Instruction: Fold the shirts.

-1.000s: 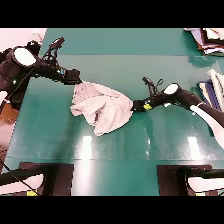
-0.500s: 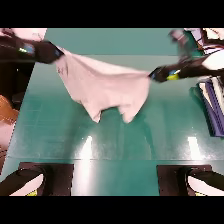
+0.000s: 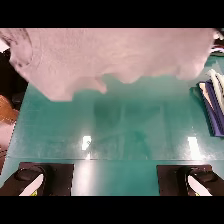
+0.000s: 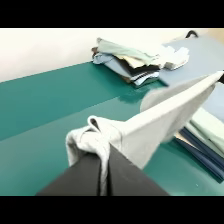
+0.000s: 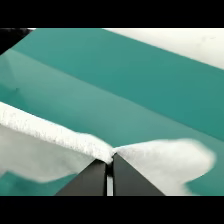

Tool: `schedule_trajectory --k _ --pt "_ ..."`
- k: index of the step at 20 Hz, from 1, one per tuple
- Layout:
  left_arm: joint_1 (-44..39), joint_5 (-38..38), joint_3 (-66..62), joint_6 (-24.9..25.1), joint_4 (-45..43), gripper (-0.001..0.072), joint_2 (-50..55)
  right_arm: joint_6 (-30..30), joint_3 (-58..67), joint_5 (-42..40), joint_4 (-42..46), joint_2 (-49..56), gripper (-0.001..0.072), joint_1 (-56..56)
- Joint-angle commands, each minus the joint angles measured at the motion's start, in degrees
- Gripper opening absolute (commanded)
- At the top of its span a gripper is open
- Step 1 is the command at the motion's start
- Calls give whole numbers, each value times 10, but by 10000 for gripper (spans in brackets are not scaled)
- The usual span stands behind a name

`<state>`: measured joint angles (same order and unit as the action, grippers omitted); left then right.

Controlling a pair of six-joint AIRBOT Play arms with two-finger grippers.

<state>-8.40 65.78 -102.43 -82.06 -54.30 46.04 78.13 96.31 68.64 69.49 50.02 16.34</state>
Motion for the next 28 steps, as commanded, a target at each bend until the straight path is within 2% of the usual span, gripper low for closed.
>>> schedule_trajectory --k 1,4,7,10,14,18,21,22,23,24,26,28 --pt "0 41 -17 -1 -39 26 9 53 26 44 43 -4 13 -1" --pt "1 112 54 -10 -134 25 68 88 25 101 41 78 13 0" --pt "1 99 188 -4 -150 25 145 93 25 162 41 204 13 2" --pt "1 27 290 0 -155 26 243 84 25 168 41 346 13 23" --pt "1 -72 303 0 -169 27 362 77 25 98 40 483 14 55" --pt "1 -182 303 0 -169 27 400 77 25 35 21 543 15 57" --pt "1 -224 303 -5 -169 31 401 77 25 0 21 551 19 57" --pt "1 -224 303 -5 -169 198 401 77 26 -9 20 550 122 57" --pt "1 -218 303 -8 -169 401 401 77 27 -12 21 549 354 57" --pt "6 -201 299 -12 -169 436 400 77 35 -7 21 549 402 57" --pt "30 -122 273 -11 -174 433 398 72 64 32 20 546 401 51" --pt "71 1 237 -8 -173 432 385 47 78 88 20 524 362 41"
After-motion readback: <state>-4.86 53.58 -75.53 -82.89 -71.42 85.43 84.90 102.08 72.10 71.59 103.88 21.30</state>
